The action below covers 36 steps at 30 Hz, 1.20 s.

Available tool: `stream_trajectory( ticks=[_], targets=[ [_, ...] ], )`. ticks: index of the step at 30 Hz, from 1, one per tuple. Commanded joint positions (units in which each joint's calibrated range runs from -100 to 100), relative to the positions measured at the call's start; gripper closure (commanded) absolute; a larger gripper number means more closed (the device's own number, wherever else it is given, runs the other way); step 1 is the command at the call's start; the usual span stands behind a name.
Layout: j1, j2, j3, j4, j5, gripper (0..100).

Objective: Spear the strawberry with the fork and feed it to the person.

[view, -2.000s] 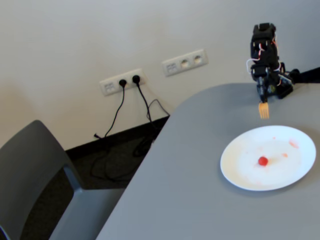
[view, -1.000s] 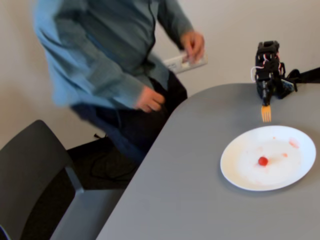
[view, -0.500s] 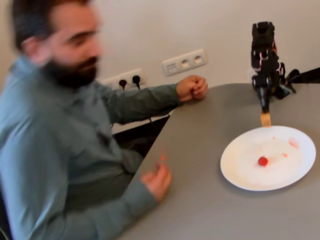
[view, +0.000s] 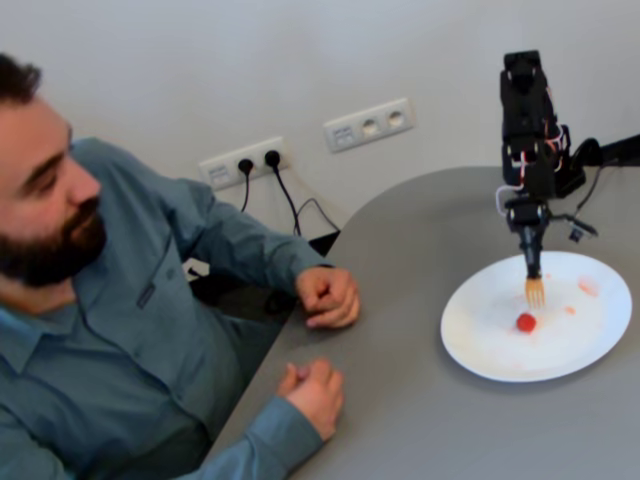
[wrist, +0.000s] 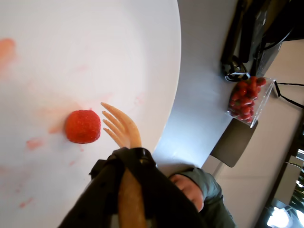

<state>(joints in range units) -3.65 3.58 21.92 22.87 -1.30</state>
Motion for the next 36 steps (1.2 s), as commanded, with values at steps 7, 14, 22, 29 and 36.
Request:
stream_trajectory(
  ticks=[7,14,22,29,36],
  targets=[
    [4.54,1.37,-5.60,-0.85,1.41,99],
    [4.54,1.46,-5.24,0.11,-1.11,99],
    [4.62,1.37,-5.69,5.77,-1.58,98],
    [4.02,1.20,-8.03,7.07,-1.53,98],
    [3.72,0.70,-8.85,8.12,-1.58,98]
  ],
)
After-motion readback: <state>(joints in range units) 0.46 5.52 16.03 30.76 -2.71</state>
